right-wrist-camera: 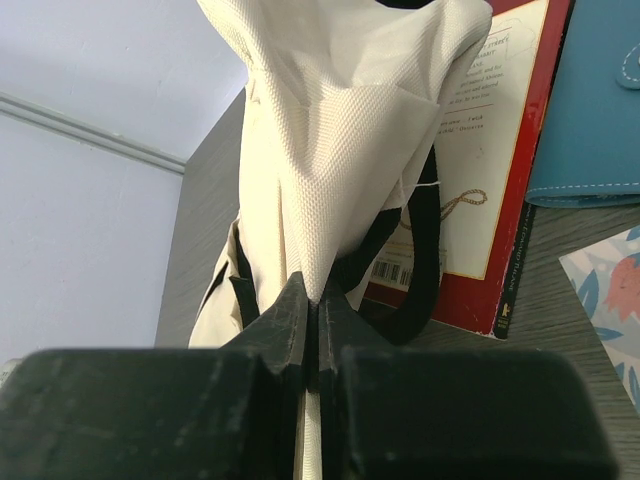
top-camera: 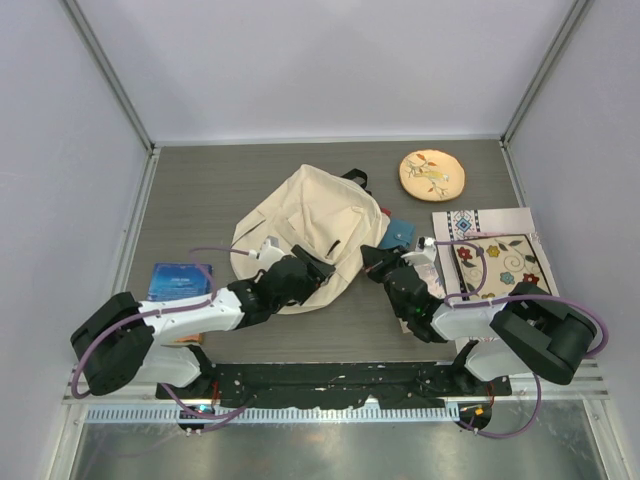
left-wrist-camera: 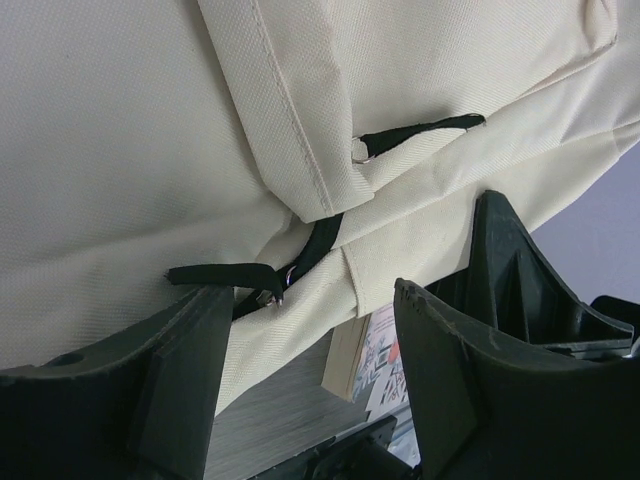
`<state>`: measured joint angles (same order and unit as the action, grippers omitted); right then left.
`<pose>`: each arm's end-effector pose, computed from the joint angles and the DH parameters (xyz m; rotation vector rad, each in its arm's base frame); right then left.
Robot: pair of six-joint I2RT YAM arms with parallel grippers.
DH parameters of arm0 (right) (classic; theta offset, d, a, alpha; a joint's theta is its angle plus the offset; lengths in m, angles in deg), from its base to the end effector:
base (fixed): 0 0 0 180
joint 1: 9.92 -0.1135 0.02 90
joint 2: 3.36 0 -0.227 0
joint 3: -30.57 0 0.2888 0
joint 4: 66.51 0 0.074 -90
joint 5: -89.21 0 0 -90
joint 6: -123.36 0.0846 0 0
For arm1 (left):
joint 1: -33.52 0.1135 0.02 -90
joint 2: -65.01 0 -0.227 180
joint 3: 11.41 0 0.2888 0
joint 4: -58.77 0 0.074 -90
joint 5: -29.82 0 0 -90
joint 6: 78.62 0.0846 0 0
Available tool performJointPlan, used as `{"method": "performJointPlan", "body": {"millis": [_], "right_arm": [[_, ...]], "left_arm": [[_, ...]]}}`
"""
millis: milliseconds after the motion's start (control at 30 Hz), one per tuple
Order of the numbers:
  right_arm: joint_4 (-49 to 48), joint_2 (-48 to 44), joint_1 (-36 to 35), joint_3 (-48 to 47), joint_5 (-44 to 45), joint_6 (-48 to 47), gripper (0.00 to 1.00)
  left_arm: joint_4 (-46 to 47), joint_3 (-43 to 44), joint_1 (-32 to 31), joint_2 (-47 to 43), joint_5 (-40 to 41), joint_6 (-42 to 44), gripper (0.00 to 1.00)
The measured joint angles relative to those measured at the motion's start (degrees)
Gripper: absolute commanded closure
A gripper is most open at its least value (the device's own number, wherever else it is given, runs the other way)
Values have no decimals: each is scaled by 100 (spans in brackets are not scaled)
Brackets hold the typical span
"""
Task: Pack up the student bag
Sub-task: Unzip the student bag at the center of the board.
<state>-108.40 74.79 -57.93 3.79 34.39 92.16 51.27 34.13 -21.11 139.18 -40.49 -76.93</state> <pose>0.2335 0.1866 0.0865 0.6215 1.6691 0.8444 0.2175 -0.2572 0.1029 -0.8782 2.1870 -1.0015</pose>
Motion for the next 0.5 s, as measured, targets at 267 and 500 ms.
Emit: {"method": "performJointPlan", "body": {"millis": [267,500], "right_arm": [[-212,-2,-149,22,142,-404,99],[-1001,-2,-321,297,205,-1104,99]], "left_arm": [[90,0,0,111,138,-181,43],[85,0,0,118,280,-280,50]]}}
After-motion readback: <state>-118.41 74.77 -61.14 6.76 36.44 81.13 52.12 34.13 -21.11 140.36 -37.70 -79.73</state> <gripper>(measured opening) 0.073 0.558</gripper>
